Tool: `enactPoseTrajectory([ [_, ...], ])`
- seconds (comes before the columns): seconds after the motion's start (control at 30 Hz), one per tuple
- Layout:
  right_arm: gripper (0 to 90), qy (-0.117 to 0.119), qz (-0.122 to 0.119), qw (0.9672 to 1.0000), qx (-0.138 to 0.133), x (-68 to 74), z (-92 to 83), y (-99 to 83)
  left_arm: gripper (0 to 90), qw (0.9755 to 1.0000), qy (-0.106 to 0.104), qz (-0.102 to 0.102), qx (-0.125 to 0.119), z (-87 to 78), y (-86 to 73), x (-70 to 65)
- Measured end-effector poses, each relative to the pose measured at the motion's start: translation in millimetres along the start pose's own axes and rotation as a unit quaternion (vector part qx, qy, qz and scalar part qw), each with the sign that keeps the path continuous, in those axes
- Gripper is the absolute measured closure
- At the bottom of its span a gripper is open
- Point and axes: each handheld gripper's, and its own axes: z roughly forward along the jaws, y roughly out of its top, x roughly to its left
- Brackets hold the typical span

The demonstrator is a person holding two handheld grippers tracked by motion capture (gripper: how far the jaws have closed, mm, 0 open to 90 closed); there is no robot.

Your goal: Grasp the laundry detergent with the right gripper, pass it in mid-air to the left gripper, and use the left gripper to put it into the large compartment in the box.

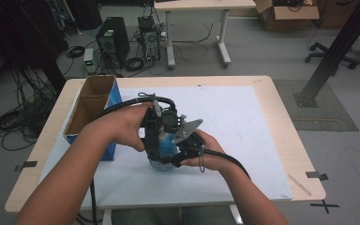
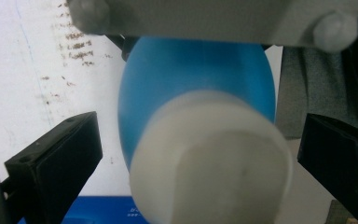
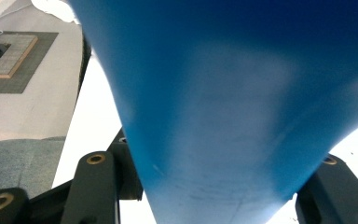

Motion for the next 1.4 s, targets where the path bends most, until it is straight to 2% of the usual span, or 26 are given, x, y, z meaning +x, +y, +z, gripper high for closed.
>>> enactPoseTrajectory([
  [0.27,44.9,0.0,-0.006,1.0,-0.003,-0.3,1.6,0.7,0.3,1.0,0.002,0.0,-0.001,2.4,0.8,-0.1],
  [0.63,44.8,0.003,0.001,1.0,-0.006,0.4,1.5,1.0,1.5,1.0,0.002,-0.009,-0.004,6.8,0.5,1.5],
  [1.4,44.8,0.007,0.003,0.9999,-0.013,1.5,2.1,0.6,16.4,1.0,-0.002,-0.003,0.003,8.4,3.8,2.2],
])
